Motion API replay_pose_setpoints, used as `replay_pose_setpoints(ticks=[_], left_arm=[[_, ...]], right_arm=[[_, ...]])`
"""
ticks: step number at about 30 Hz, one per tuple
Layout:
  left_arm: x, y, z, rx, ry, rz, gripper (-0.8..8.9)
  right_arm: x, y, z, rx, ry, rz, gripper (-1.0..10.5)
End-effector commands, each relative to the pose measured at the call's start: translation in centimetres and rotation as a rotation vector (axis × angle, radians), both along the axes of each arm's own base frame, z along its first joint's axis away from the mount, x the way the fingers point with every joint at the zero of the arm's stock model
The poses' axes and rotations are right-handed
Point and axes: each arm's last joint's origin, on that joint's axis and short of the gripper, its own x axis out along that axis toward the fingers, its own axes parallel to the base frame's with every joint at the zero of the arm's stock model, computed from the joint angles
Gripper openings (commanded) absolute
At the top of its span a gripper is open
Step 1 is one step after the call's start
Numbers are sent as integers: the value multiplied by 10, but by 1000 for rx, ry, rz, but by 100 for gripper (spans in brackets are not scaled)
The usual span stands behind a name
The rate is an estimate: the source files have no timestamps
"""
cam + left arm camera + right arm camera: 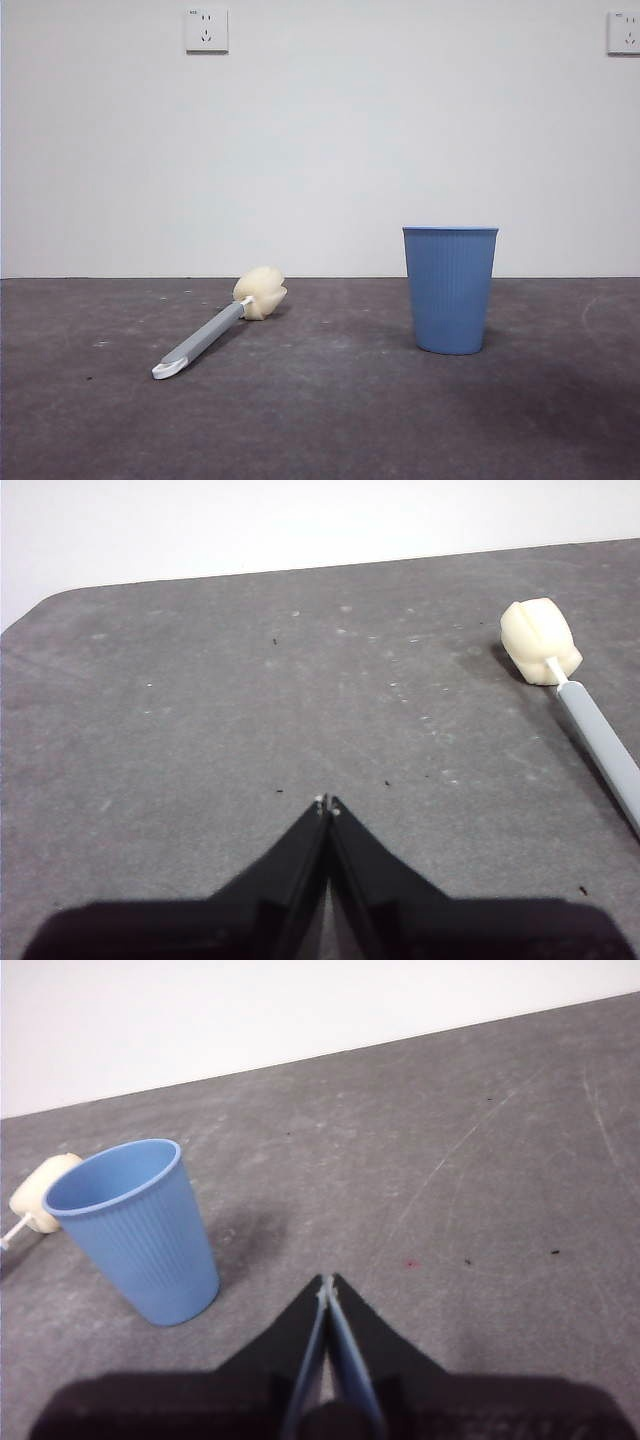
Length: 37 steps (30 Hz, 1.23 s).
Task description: Pick up the cup brush,pick up the cup,insert the brush into the cup,clean the cup,put the cup brush back,put the cup back to the fixed position on the table
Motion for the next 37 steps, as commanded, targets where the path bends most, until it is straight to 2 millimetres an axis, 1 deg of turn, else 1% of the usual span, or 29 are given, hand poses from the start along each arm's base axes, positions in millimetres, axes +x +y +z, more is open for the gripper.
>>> replay_pose_setpoints(ticks=[1, 2, 4, 7, 9, 12, 14, 17, 23, 26, 30, 33, 37], left_arm=[[0, -1, -4, 2, 6, -39, -3], [0, -2, -4, -9, 5, -58, -3], [0, -4, -3, -91, 5, -111, -3], [0, -6, -1, -208, 5, -177, -3], [0, -7, 0, -255, 1, -195, -4], [0, -7, 5, -344, -15, -210, -7], [-1, -8, 13, -404, -35, -229, -7], [-4, -9, 29, -460, -67, -270, -7], [-17, -10, 73, -468, -125, -296, -7], [-23, -11, 93, -464, -114, -321, -7], [-30, -13, 117, -435, -44, -385, -7], [-36, -14, 131, -383, 20, -448, -7], [-41, -16, 144, -331, 115, -527, -7]], right_arm=[[0, 0, -5, 98, 36, -15, 1], [0, 0, -5, 131, 41, -21, 1], [0, 0, -5, 209, 52, -35, 1], [1, 0, -4, 236, 50, -38, 1], [0, 1, -2, 252, 51, 4, -5], [-2, 4, 7, 285, 39, 87, -12], [-3, 4, 17, 287, 14, 104, -12], [-7, 5, 38, 300, -25, 124, -12], [-14, 7, 84, 275, -51, 208, -12], [-16, 9, 106, 222, -12, 272, -12], [-19, 12, 134, 150, 72, 367, -12], [-23, 13, 152, 77, 149, 419, -11], [-28, 15, 169, 2, 278, 477, -11]])
